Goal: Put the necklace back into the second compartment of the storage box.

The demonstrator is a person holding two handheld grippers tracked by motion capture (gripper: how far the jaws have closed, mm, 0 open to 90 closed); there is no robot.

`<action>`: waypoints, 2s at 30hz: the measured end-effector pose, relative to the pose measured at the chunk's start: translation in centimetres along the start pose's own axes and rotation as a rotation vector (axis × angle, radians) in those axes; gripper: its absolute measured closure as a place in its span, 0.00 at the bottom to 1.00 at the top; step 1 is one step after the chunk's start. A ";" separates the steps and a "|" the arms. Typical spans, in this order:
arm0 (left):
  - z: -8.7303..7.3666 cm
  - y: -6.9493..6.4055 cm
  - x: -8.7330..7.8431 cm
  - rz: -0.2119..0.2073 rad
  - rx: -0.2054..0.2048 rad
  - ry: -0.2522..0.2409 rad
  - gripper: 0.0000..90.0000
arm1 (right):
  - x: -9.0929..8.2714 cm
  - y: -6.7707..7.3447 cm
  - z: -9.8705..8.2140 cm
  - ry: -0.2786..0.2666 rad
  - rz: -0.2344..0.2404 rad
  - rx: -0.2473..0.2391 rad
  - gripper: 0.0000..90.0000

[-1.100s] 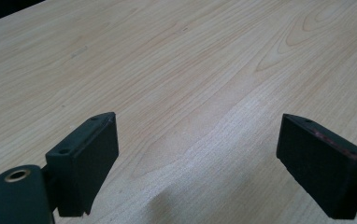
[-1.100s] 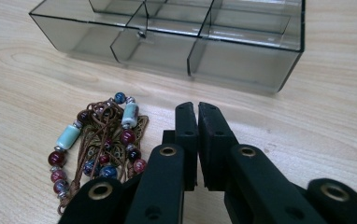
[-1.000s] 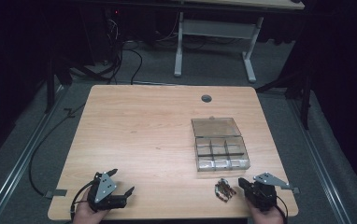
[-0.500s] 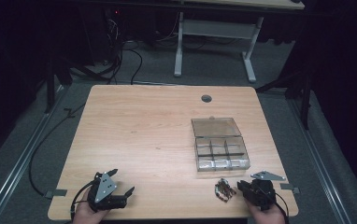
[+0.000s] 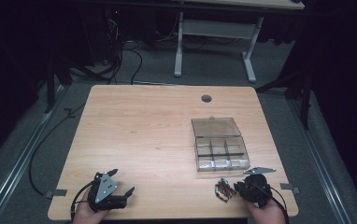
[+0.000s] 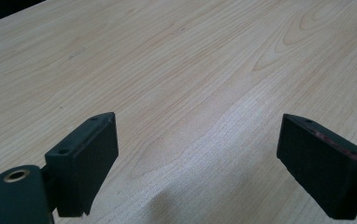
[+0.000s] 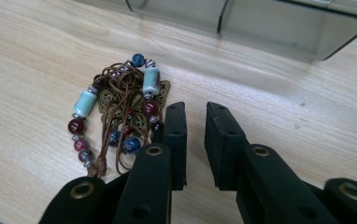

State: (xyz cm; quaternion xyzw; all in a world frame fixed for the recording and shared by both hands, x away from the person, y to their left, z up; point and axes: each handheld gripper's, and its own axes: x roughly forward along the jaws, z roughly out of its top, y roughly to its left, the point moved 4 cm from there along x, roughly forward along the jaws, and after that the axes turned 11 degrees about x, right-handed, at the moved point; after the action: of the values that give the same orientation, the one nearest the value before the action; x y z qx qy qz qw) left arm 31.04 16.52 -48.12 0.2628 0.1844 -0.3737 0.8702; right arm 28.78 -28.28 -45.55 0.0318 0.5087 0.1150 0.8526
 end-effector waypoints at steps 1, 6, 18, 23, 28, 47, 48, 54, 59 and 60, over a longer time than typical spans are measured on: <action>0.0 0.0 0.0 -0.001 0.001 0.002 0.15 | -0.2 0.1 0.1 0.009 -0.001 0.000 0.88; 0.0 0.0 0.0 -0.004 -0.001 0.001 0.15 | -1.2 0.1 0.6 0.069 -0.003 0.005 0.86; 0.0 0.0 0.0 -0.005 0.000 0.005 0.15 | -1.4 -0.1 1.2 0.222 -0.029 -0.023 0.82; 0.0 0.0 0.0 -0.004 -0.003 0.003 0.15 | -1.4 -0.3 1.2 0.265 -0.028 -0.023 0.80; -0.1 0.0 0.0 -0.004 -0.006 0.005 0.15 | -1.9 0.1 1.6 0.286 -0.021 -0.035 0.73; 0.0 -0.2 0.2 -0.040 0.016 0.017 0.15 | 0.2 4.2 2.3 0.390 0.025 -0.127 0.31; 0.0 -0.2 0.2 -0.042 0.017 0.017 0.15 | 0.5 4.4 2.3 0.398 0.020 -0.134 0.29; 0.0 -0.2 0.2 -0.049 0.019 0.018 0.15 | 2.2 5.0 2.3 0.431 -0.034 -0.169 0.22; 0.0 -0.2 0.2 -0.052 0.021 0.019 0.15 | 2.9 5.0 2.4 0.433 -0.068 -0.188 0.28; 0.0 -0.2 0.2 -0.052 0.022 0.019 0.15 | 2.9 5.1 2.4 0.431 -0.076 -0.193 0.31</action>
State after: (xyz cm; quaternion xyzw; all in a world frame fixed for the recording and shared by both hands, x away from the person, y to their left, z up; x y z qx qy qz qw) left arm 31.02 16.28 -48.30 0.2710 0.1955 -0.3954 0.8555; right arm 31.42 -22.54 -46.01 -0.0942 0.6664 0.1350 0.7272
